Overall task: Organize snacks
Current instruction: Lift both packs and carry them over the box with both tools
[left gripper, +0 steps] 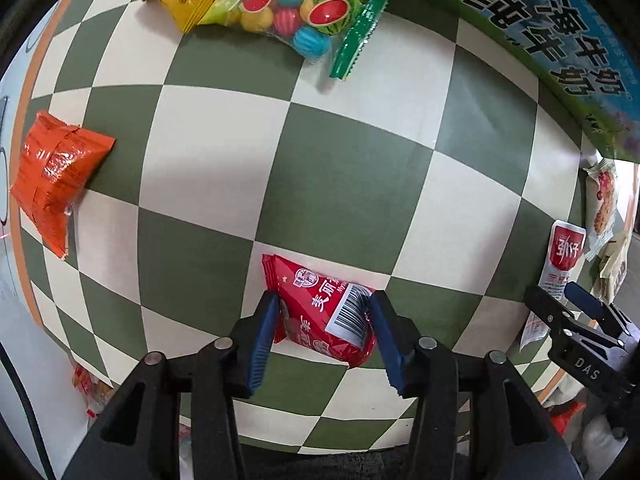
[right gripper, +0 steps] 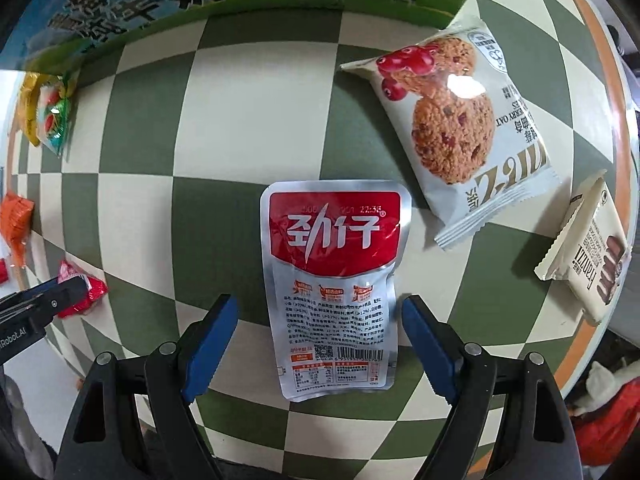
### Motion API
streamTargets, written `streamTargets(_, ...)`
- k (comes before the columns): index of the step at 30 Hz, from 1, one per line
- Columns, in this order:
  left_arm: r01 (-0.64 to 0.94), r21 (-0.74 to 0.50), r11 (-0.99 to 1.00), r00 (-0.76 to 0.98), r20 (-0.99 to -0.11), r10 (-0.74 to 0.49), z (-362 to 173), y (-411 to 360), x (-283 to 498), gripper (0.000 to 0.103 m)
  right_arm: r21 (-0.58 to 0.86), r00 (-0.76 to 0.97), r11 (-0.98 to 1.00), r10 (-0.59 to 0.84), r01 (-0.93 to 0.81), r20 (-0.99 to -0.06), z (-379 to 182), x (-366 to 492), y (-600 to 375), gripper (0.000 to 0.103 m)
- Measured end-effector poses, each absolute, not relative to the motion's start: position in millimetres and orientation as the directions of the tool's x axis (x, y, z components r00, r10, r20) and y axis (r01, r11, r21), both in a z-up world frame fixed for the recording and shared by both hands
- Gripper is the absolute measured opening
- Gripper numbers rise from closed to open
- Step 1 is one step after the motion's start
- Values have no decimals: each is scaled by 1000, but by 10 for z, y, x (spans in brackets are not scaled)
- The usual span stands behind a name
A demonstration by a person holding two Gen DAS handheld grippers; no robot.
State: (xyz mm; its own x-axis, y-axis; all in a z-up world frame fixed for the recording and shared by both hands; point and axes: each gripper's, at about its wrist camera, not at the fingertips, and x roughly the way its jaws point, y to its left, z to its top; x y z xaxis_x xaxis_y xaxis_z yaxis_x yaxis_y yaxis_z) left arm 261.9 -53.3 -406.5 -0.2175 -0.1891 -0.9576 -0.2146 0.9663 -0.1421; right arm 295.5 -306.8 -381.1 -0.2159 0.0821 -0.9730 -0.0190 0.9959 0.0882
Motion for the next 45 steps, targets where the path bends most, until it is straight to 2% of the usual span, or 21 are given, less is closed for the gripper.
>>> streamTargets(4,-195,-135,972,-196,-965,-173,-4038,-573,2602,40,13,-199,997,-1,-70,-980,-4177,3088,-2291,84)
streamTargets(6,-191,-137,972,-184,-968,-173,-3982,-588,2561,36,9,-163,996,-6,-90,-987,-4168,3055,-2127,71)
streamTargets(7,-189,-144,971,-180,-967,-178,-3961,-593,2552,36,10,-137,994,-5,-109,-991,-4103,3043,-2056,57)
streamTargets(13,-169,-170,971,-146,-970,-195,-3716,-626,2579,36,53,-111,995,43,-83,-993,-3936,2966,-2060,50)
streamTargets(20,-111,-187,976,-83,-977,-197,-3357,-659,2656,36,172,-94,985,174,30,-980,-3669,2872,-2334,50)
streamTargets(21,-67,-124,990,-78,-989,-129,-3305,-678,2662,36,190,-86,981,193,48,-977,-3623,2857,-2354,50)
streamTargets(26,-35,-172,985,-12,-985,-172,-2835,-699,2789,36,293,-53,947,301,129,-952,-3387,2844,-2530,50)
streamTargets(29,-7,-203,979,41,-978,-203,-2470,-733,2887,36,364,2,920,368,147,-930,-3122,2824,-2591,50)
streamTargets(35,59,-210,976,166,-962,-217,-1812,-765,3366,36,482,175,867,458,129,-871,-2174,3094,-2796,50)
streamTargets(40,77,-139,987,207,-967,-152,-1755,-834,4037,36,498,292,860,451,110,-844,-1748,3707,-2880,50)
streamTargets(45,45,-95,994,190,-976,-102,-1969,-714,4721,36,437,318,888,377,144,-870,-1865,4455,-2946,51)
